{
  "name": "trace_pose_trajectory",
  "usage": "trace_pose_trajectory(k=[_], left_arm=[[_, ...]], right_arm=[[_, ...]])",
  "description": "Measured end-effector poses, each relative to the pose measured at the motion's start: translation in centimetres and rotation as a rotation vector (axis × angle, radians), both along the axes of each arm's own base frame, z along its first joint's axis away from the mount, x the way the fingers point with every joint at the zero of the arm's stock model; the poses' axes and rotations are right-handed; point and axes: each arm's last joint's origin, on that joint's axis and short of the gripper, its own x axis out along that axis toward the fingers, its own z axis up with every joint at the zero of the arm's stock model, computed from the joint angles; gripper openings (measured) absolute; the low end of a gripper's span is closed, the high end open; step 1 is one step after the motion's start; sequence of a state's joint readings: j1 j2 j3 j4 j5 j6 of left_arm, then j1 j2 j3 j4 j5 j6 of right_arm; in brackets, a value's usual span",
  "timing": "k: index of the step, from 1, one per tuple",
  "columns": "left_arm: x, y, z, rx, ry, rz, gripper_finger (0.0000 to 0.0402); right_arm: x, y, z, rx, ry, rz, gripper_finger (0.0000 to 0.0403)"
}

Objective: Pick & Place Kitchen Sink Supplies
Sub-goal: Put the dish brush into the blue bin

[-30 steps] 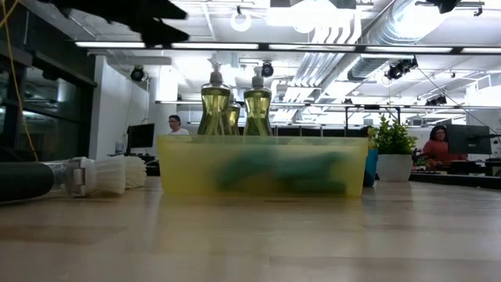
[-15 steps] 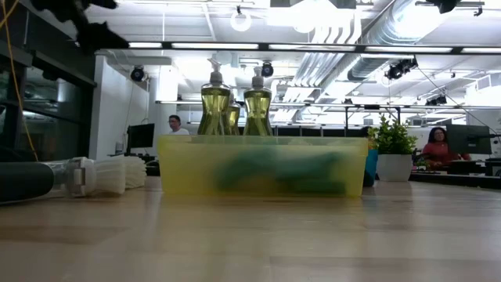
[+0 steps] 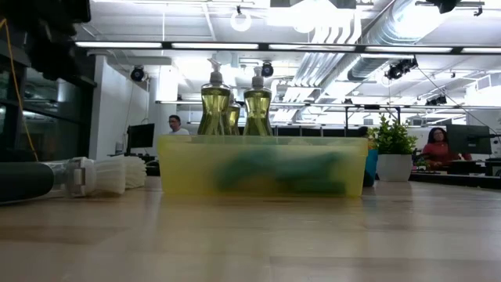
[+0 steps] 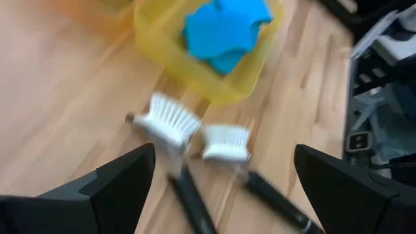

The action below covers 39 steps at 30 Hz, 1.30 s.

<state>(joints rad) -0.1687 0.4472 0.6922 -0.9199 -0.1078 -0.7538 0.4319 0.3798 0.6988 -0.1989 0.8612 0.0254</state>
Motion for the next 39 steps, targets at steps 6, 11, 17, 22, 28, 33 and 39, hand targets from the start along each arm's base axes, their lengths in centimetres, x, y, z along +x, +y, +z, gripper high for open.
trace_pose_trajectory(k=[6,11,17,22,28,33,39], left_arm=[[-0.2,-0.4,-1.0,-0.032,0.146,0.044,0.0363],[1.1,-0.7,-1.5,-0.045,0.211,0.078,0.0363],[3.5,-1.3,-2.8,-0.037,0.357,0.120,0.0363],[5.5,-1.9,-4.3,-0.075,0.499,0.183,0.0363],[7.4,-2.6,-6.1,-0.170,0.631,0.220,0.0363],[8.2,-3.5,-6.8,-0.244,0.677,0.222,0.0363],[8.0,-5.6,-7.4,-0.216,0.719,0.159,0.0363]], right_arm=[[0.0,0.0,0.0,0.000,0.000,0.000,0.0321],[0.0,0.0,0.0,0.000,0.000,0.000,0.0321],[0.0,0.0,0.0,0.000,0.000,0.000,0.0321],[0.0,0.0,0.0,0.000,0.000,0.000,0.0321],[0.0,0.0,0.0,0.000,0.000,0.000,0.0321],[0.0,0.0,0.0,0.000,0.000,0.000,0.0321],[0.0,0.0,0.0,0.000,0.000,0.000,0.0321]])
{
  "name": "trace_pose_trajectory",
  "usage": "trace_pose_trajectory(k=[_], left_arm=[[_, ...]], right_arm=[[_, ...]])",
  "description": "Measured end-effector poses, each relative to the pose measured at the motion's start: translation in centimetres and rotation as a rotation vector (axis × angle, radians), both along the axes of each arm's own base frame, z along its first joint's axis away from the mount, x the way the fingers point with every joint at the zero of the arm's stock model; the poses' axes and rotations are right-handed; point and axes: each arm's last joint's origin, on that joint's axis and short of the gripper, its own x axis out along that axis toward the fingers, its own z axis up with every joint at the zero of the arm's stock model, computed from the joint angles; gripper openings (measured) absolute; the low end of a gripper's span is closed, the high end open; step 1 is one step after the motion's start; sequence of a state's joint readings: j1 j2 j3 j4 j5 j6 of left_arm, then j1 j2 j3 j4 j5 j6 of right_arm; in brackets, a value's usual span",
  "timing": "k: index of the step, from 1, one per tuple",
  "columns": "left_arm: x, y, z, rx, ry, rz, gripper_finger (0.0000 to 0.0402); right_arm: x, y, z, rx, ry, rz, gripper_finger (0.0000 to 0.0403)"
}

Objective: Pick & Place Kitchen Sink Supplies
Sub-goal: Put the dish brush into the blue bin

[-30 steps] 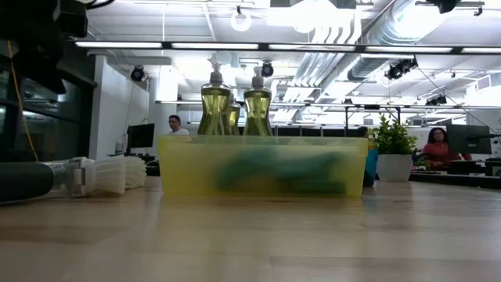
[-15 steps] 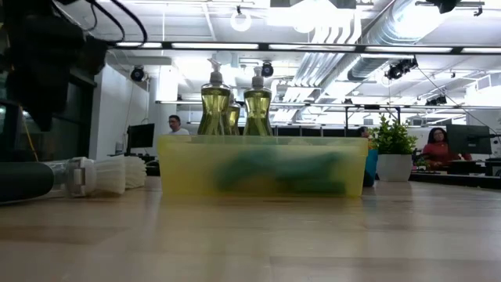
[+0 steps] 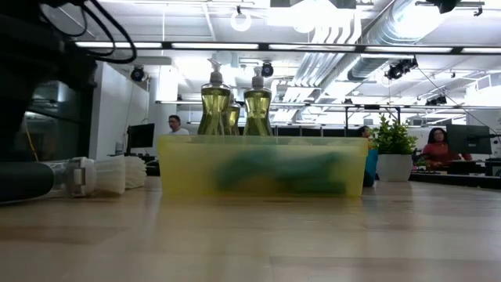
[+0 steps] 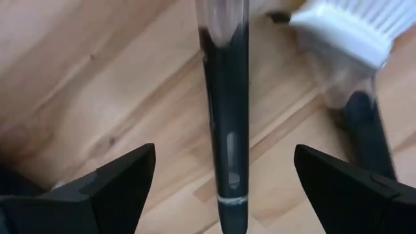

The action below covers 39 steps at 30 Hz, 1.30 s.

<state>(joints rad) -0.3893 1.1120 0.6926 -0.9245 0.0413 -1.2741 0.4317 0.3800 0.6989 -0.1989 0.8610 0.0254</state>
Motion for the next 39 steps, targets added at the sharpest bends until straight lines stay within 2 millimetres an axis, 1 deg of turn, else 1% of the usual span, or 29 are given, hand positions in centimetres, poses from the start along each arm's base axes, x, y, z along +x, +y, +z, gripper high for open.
trace_pose_trajectory(k=[6,12,19,27,39], left_arm=[[-0.4,-1.6,-0.4,0.006,0.019,-0.005,0.0363],[-0.4,-3.3,-0.6,-0.008,-0.018,-0.026,0.0363],[-0.5,-4.6,-1.8,0.017,0.044,-0.047,0.0363],[0.4,-5.2,-2.4,-0.013,0.021,-0.037,0.0363],[0.3,-5.6,-3.4,0.009,0.091,-0.045,0.0363]], right_arm=[[0.0,0.0,0.0,0.000,0.000,0.000,0.0321],[0.0,0.0,0.0,0.000,0.000,0.000,0.0321],[0.0,0.0,0.0,0.000,0.000,0.000,0.0321],[0.0,0.0,0.0,0.000,0.000,0.000,0.0321],[0.0,0.0,0.0,0.000,0.000,0.000,0.0321]])
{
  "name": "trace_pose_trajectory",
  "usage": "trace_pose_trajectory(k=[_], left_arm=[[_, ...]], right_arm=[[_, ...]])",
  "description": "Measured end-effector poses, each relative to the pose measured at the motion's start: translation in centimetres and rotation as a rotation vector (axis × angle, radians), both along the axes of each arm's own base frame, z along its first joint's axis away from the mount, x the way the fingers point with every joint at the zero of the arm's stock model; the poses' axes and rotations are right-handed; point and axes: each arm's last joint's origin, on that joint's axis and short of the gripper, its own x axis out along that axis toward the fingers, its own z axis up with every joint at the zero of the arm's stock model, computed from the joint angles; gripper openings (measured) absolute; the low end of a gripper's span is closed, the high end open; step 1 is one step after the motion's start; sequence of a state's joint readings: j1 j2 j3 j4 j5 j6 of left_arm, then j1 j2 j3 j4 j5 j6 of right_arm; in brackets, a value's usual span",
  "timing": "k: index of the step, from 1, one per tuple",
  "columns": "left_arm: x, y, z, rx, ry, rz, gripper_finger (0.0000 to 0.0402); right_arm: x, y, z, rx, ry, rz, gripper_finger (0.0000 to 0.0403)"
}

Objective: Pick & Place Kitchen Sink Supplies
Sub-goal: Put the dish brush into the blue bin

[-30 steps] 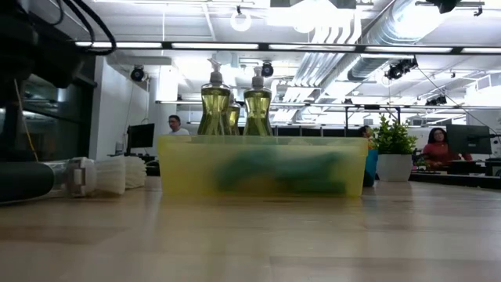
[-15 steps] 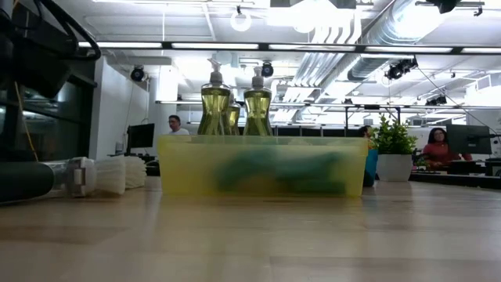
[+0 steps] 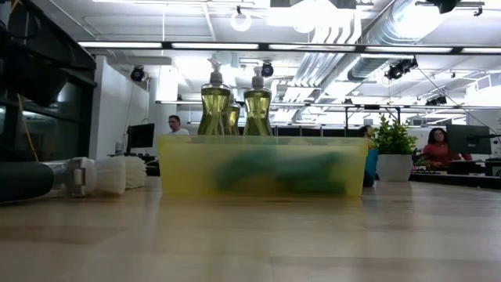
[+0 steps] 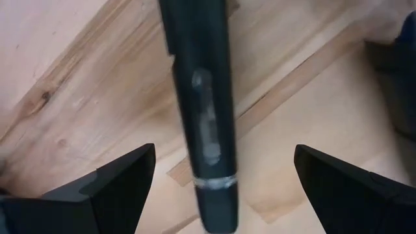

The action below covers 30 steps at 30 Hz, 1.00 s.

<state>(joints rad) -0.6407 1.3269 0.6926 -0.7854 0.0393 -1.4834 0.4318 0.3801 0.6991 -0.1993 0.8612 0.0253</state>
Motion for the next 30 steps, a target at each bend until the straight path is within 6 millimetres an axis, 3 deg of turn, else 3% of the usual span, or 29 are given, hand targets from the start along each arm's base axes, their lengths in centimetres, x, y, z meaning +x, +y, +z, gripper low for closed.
trace_pose_trajectory(k=[10,20,30], left_arm=[[-0.7,-1.5,-0.8,-0.013,0.044,-0.023,0.0363],[-0.6,-1.6,-1.0,-0.010,0.049,-0.009,0.0357],[-0.6,-1.6,-1.0,-0.016,0.054,-0.012,0.0249]], right_arm=[[0.0,0.0,0.0,0.000,0.000,0.000,0.0321],[0.0,0.0,0.0,0.000,0.000,0.000,0.0321],[0.0,0.0,0.0,0.000,0.000,0.000,0.0321]])
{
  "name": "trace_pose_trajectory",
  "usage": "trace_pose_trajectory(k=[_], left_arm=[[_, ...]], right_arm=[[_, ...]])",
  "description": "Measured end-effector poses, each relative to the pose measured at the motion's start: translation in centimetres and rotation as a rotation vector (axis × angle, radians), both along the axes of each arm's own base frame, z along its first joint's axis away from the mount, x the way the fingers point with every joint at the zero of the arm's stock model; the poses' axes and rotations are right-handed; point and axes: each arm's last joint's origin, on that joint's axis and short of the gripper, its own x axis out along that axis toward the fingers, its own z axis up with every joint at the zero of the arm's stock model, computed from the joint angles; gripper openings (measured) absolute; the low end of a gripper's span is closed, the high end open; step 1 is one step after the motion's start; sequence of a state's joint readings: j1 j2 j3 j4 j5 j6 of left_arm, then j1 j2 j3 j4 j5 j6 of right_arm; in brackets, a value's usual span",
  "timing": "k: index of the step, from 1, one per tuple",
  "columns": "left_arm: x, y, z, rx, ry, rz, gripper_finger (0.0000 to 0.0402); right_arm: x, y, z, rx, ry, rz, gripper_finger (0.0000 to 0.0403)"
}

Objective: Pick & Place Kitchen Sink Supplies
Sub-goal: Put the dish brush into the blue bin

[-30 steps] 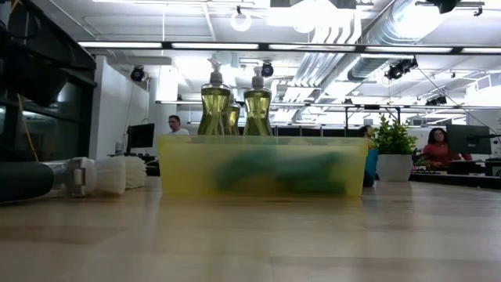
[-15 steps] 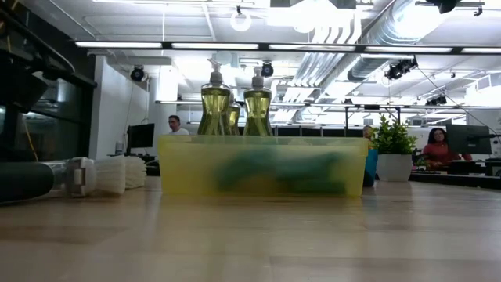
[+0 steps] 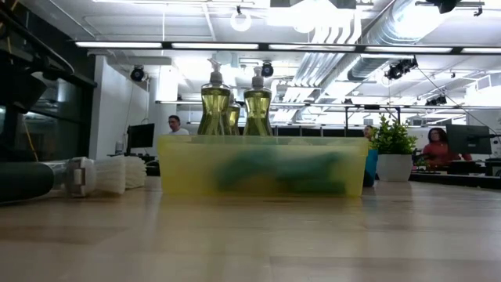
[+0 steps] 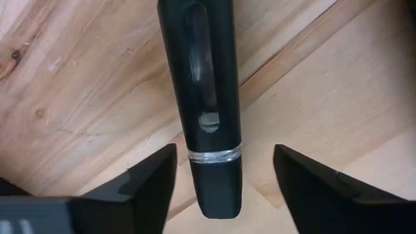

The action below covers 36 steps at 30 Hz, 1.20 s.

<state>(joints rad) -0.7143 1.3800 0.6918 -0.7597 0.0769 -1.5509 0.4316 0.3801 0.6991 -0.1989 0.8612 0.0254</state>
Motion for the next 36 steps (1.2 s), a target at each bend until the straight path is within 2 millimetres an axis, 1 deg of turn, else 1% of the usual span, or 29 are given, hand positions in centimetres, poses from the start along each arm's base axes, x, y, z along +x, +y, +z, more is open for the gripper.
trace_pose_trajectory(k=[8,17,22,24,29,32,36], left_arm=[[-0.05,-0.05,0.01,-0.018,0.016,-0.002,0.0172],[-0.03,-0.09,0.06,-0.027,0.018,-0.005,0.0101],[-0.03,-0.09,0.07,-0.028,0.019,-0.005,0.0099],[-0.02,-0.09,0.07,-0.026,0.017,-0.005,0.0104],[-0.03,-0.04,0.08,-0.017,0.013,0.000,0.0107],[-0.03,-0.03,0.09,-0.015,0.011,0.005,0.0099],[-0.09,0.07,0.30,-0.012,-0.001,0.008,0.0099]], right_arm=[[0.00,0.00,0.00,0.000,0.000,0.000,0.0321],[0.00,0.00,0.00,0.000,0.000,0.000,0.0321],[0.00,0.00,0.01,0.003,-0.003,0.002,0.0321],[0.01,0.03,0.02,0.039,-0.020,0.015,0.0321],[0.10,0.29,0.03,0.225,-0.101,0.127,0.0321],[0.15,0.41,-0.01,0.234,-0.097,0.171,0.0321],[0.20,0.60,0.00,0.272,-0.105,0.241,0.0321]])
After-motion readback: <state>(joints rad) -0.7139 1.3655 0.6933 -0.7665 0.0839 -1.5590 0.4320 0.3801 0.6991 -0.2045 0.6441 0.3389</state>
